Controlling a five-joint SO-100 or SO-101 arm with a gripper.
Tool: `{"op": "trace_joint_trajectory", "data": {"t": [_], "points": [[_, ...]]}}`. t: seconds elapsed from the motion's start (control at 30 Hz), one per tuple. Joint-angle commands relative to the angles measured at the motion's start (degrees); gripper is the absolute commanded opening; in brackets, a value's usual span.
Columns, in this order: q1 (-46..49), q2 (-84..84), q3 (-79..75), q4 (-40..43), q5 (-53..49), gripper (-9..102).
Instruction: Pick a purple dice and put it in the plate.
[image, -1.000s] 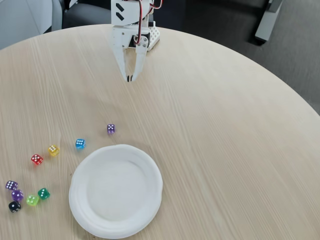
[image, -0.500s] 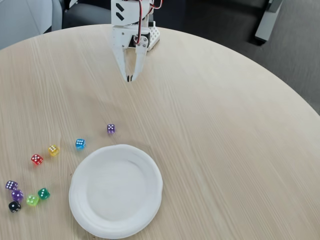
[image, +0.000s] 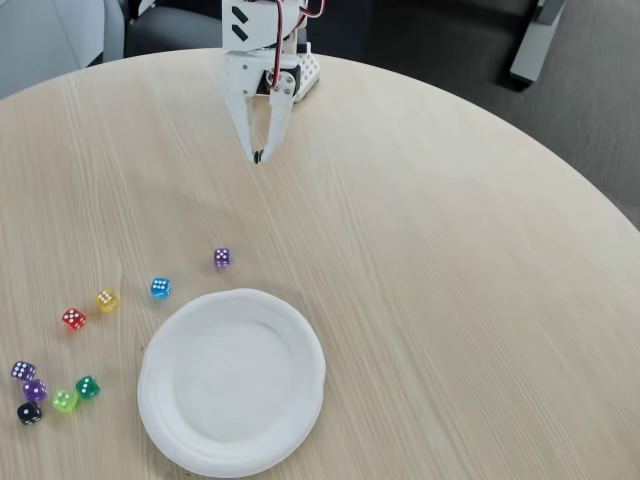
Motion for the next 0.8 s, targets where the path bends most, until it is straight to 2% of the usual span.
{"op": "trace_joint_trajectory", "data": {"t": [0.0, 0.23, 0.43, 0.77], "points": [[-0.4, 0.4, -0.4, -0.7, 0.9, 0], [-0.4, -1.0, -1.2, -0.8, 2.6, 2], [-0.1, -12.7, -1.6, -2.7, 0.6, 1], [0.7, -28.7, -2.1, -28.5, 5.0, 6]]}}
